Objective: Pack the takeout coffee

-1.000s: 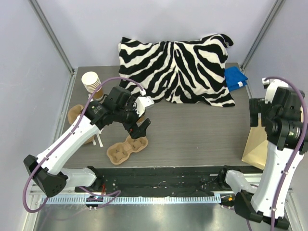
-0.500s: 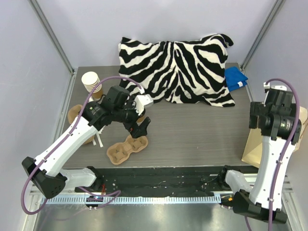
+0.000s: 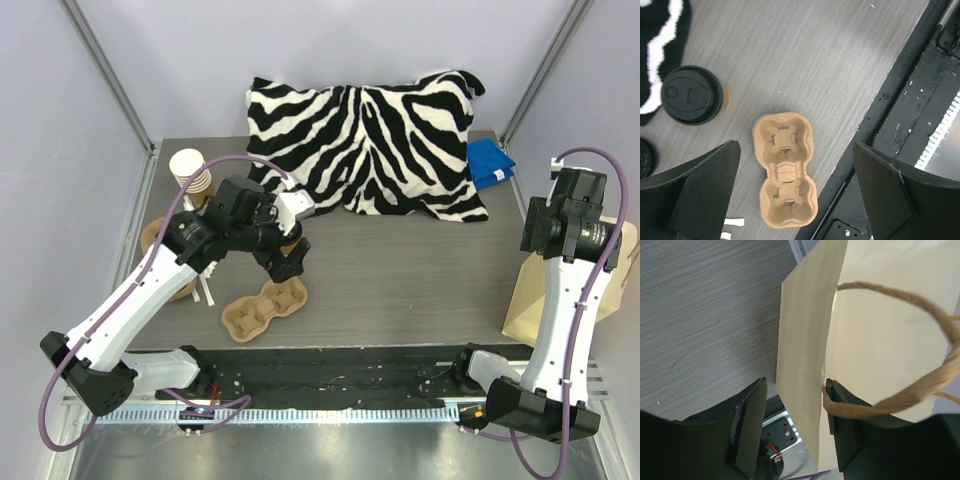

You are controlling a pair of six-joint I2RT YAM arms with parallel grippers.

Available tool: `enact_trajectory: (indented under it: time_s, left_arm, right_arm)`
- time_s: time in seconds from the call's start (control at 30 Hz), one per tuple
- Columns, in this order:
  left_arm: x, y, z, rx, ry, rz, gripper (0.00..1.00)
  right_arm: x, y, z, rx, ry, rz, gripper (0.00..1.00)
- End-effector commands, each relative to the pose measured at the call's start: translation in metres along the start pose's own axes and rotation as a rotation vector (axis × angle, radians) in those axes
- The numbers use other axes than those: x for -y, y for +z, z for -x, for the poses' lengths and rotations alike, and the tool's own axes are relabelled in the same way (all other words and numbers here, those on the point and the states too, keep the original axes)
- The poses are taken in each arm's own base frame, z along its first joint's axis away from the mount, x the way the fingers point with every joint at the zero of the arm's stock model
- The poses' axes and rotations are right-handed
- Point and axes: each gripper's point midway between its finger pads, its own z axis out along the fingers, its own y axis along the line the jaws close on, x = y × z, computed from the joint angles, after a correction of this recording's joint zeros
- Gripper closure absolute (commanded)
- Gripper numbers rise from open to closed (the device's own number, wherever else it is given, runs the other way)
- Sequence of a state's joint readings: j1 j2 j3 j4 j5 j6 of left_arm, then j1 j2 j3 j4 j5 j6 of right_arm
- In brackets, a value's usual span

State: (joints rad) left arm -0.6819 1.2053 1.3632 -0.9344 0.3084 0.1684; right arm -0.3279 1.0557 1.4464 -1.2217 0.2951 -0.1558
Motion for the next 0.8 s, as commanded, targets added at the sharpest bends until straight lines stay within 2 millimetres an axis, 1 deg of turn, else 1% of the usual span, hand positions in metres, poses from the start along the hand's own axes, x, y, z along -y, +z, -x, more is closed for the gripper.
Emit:
enact_trajectory:
  time_s: [0.0,0.03,0.07,0.1,0.13,0.17,0.2,0.23,0.3,0.33,0.4,0.43,0.53,0.57,0.6,0.63,0.67,0.73,0.77]
  left_arm:
    - [-0.007,-0.018,0.018,0.069,0.049,0.057,0.0]
    - [-0.007,-0.018,0.018,0.071,0.048,0.057,0.0]
    - [-0.007,-0.017,0.017,0.066,0.048,0.053,0.0]
    - [-0.006,-0.017,0.017,0.065,0.049,0.051,0.0]
    - [-0.007,-0.016,0.017,0.063,0.043,0.052,0.0]
    - [-0.006,-0.016,0.016,0.06,0.039,0.051,0.0]
    - [-0.006,-0.016,0.016,0.06,0.039,0.051,0.0]
    - [-0.007,-0.016,0.016,0.061,0.039,0.055,0.0]
    - [-0.009,-0.016,0.016,0.06,0.033,0.065,0.0]
    - [-0.01,-0.016,0.016,0.057,0.029,0.069,0.0]
    - [-0.014,-0.017,0.017,0.056,0.024,0.086,0.0]
    - [-0.016,-0.016,0.015,0.044,0.019,0.09,0.0]
    - [-0.033,-0.019,0.014,0.023,-0.012,0.145,0.0]
    - [-0.037,-0.016,0.012,0.004,-0.03,0.144,0.0]
    - [-0.043,-0.019,0.011,0.008,-0.066,0.139,0.0]
    - [-0.046,-0.021,0.012,0.007,-0.09,0.131,0.0]
    - [-0.058,-0.024,0.009,0.008,-0.134,0.145,0.0]
    - [-0.058,-0.027,0.009,0.022,-0.19,0.101,0.0]
    - [-0.066,-0.03,0.006,0.03,-0.226,0.103,0.0]
  right_arm:
    - [-0.005,0.007,-0.006,-0.002,0.081,0.032,0.46]
    - [-0.007,0.012,-0.014,-0.031,0.086,0.04,0.49]
    - [-0.007,0.014,-0.018,-0.044,0.102,0.042,0.61]
    - [-0.01,0.016,-0.019,-0.049,0.109,0.059,0.69]
    - [-0.011,0.015,-0.017,-0.039,0.113,0.067,0.77]
    - [-0.012,0.014,-0.014,-0.025,0.118,0.076,0.93]
    - [-0.019,0.01,-0.008,0.002,0.125,0.118,0.99]
    - [-0.019,0.004,0.003,0.045,0.134,0.136,0.99]
    - [-0.027,-0.006,0.018,0.107,0.16,0.2,0.99]
    - [-0.039,-0.016,0.031,0.153,0.174,0.283,0.99]
    - [-0.046,-0.025,0.043,0.184,0.195,0.339,0.99]
    - [-0.054,-0.029,0.049,0.196,0.206,0.388,0.99]
    - [-0.066,-0.04,0.06,0.229,0.271,0.471,0.99]
    - [-0.078,-0.047,0.062,0.233,0.288,0.548,0.99]
    - [-0.084,-0.052,0.062,0.238,0.291,0.588,0.99]
    - [-0.09,-0.05,0.062,0.229,0.299,0.615,0.99]
    - [-0.099,-0.054,0.061,0.221,0.298,0.666,0.99]
    - [-0.109,-0.049,0.06,0.19,0.314,0.697,0.99]
    - [-0.118,-0.05,0.059,0.178,0.3,0.724,0.99]
